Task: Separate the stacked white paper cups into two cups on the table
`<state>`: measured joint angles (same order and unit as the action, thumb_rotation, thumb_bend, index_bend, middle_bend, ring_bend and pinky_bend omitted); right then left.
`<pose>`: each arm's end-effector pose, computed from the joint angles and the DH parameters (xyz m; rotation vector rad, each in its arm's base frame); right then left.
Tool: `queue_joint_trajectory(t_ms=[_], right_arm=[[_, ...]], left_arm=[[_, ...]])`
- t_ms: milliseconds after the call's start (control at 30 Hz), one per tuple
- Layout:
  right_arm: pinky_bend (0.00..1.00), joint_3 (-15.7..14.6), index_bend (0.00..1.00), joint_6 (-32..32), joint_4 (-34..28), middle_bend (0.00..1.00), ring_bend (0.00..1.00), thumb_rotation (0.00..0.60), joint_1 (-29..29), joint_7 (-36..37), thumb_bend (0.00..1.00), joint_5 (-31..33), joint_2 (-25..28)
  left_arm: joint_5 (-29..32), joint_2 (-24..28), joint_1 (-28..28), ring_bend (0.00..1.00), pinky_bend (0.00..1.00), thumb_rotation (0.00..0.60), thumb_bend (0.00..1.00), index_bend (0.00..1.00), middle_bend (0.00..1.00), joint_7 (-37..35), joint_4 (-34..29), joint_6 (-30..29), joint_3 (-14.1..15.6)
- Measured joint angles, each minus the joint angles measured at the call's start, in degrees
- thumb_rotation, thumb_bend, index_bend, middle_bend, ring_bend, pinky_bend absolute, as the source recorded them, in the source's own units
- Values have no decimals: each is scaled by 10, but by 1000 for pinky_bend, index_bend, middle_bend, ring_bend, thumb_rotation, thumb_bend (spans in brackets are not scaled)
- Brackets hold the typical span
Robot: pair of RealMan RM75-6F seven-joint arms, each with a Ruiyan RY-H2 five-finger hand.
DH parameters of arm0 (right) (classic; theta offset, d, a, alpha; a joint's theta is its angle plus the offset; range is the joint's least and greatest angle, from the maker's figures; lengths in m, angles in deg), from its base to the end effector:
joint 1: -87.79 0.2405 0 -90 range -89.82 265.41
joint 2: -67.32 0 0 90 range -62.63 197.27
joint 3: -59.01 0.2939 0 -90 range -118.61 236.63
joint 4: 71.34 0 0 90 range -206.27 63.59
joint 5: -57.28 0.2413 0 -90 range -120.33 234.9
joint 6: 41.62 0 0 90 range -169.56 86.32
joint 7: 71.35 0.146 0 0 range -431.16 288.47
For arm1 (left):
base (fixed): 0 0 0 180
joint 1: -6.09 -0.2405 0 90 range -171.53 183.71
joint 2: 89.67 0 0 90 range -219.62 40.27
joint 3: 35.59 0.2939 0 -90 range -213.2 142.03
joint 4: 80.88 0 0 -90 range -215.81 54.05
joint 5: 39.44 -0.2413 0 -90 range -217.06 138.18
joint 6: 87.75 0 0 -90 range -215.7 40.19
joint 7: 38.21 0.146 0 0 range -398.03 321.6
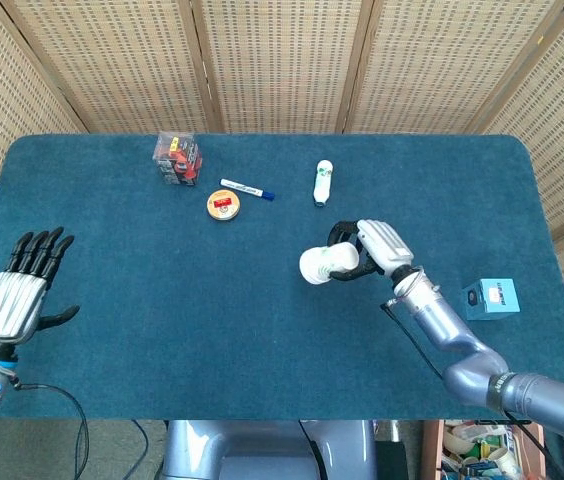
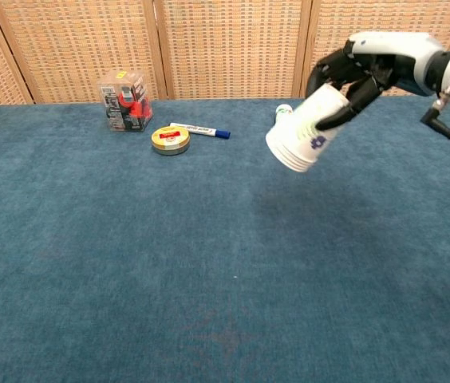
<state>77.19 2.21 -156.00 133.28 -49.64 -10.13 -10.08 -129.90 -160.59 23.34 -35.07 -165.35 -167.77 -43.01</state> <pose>-0.1555 -0.4367 0.0319 1.6614 -1.4782 1.2958 -0.3113 0.2819 0.1134 -1.5770 -0.6740 -1.0394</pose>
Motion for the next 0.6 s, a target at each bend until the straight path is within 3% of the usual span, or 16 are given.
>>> queue_joint_trajectory(t_ms=[100, 267, 600], right_arm=[[588, 17, 533, -18, -25, 585, 437, 600, -1, 34, 429, 34, 9], [588, 46, 533, -47, -58, 585, 437, 600, 4, 85, 448, 111, 9], [588, 65, 533, -45, -93, 585, 437, 600, 36, 64, 467, 234, -25]], left_arm=[[-36, -20, 42, 0, 0, 600, 72, 168, 0, -21, 24, 8, -12], [-59, -81, 103, 0, 0, 600, 72, 229, 0, -27, 63, 30, -32], [-40, -210, 199, 0, 0, 600, 73, 306, 22, 2, 122, 83, -66]])
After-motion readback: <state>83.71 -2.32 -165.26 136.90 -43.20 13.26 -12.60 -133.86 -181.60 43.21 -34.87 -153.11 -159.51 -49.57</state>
